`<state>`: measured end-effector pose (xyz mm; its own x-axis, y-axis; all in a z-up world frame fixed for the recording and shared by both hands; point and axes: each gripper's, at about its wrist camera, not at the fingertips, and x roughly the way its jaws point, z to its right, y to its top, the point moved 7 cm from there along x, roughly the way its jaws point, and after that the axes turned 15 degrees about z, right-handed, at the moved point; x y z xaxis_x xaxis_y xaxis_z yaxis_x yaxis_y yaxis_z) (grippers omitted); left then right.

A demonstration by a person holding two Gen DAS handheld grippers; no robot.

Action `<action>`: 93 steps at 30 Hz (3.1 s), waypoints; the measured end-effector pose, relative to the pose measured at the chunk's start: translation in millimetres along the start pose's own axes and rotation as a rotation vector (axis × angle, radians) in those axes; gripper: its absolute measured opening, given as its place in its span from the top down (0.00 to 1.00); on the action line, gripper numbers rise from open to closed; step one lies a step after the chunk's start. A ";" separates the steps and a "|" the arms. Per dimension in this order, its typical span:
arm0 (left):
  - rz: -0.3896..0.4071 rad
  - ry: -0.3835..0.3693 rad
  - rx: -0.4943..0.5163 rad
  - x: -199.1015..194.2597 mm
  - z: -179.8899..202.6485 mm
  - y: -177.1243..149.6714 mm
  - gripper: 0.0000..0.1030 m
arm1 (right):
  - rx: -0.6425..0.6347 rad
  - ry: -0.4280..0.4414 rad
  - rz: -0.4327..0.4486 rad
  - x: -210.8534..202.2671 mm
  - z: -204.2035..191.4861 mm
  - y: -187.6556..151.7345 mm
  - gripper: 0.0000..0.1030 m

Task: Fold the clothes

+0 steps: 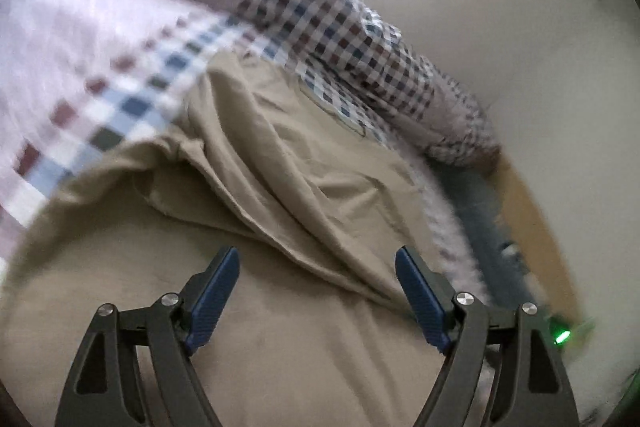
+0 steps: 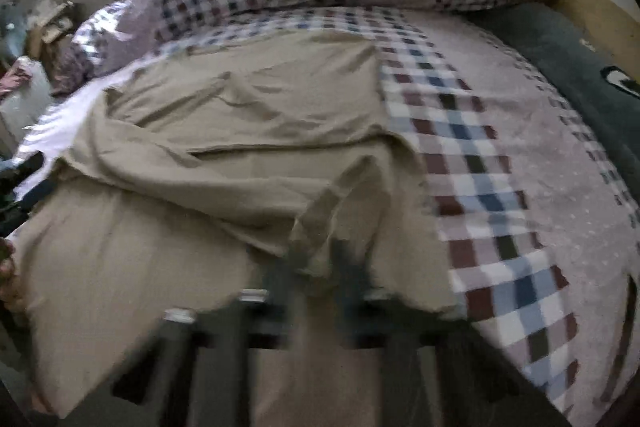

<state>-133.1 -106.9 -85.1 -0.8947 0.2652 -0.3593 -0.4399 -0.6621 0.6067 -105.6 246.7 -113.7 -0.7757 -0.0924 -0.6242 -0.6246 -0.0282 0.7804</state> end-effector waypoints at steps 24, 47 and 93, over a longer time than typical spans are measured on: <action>0.008 0.002 -0.395 28.4 -76.0 46.3 0.47 | -0.050 0.334 0.113 -14.9 -141.4 111.8 0.55; 0.161 0.045 -0.650 -7.1 -129.0 59.3 0.95 | -0.227 0.443 -0.178 232.1 -401.3 139.5 0.55; 0.148 0.195 -0.471 -35.6 -124.9 77.1 0.29 | -0.232 0.376 0.050 101.8 -218.9 166.4 0.50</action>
<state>-125.5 -254.9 -114.1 -0.8940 0.0391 -0.4463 -0.1871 -0.9377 0.2927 -268.9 14.8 -39.6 -0.6915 -0.4535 -0.5623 -0.5170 -0.2331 0.8237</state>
